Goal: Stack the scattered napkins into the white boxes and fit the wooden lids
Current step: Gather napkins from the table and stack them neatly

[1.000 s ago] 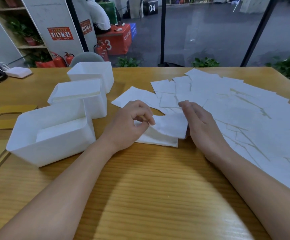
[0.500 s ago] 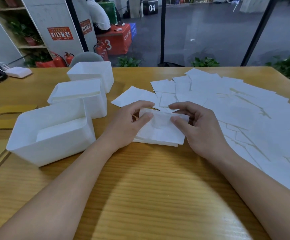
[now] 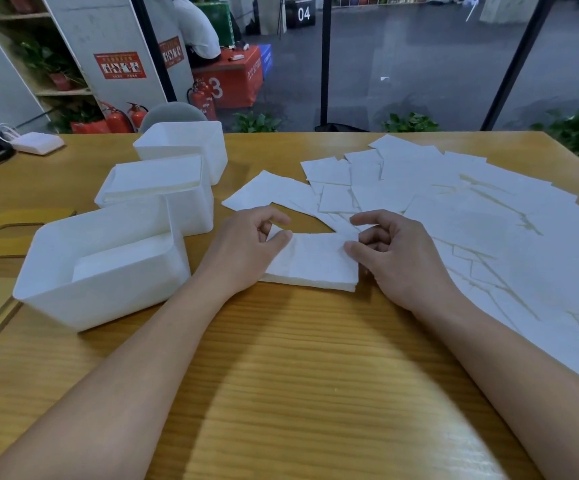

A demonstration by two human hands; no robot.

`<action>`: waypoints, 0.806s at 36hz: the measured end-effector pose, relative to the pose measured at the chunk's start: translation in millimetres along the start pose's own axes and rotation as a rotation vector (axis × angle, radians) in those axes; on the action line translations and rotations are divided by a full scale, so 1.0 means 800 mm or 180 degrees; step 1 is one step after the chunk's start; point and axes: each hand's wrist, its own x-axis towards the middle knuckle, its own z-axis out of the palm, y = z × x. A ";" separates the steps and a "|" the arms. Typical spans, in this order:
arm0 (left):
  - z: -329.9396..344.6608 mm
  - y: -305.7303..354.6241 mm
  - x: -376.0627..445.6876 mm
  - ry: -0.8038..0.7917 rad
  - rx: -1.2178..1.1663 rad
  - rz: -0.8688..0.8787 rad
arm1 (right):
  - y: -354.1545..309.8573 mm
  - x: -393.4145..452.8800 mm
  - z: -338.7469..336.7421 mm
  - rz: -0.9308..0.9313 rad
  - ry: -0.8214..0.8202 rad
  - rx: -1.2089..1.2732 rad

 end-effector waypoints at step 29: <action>0.002 -0.022 0.015 -0.0097 0.1610 -0.0355 | 0.006 -0.012 0.013 -0.0798 -0.0556 -0.1387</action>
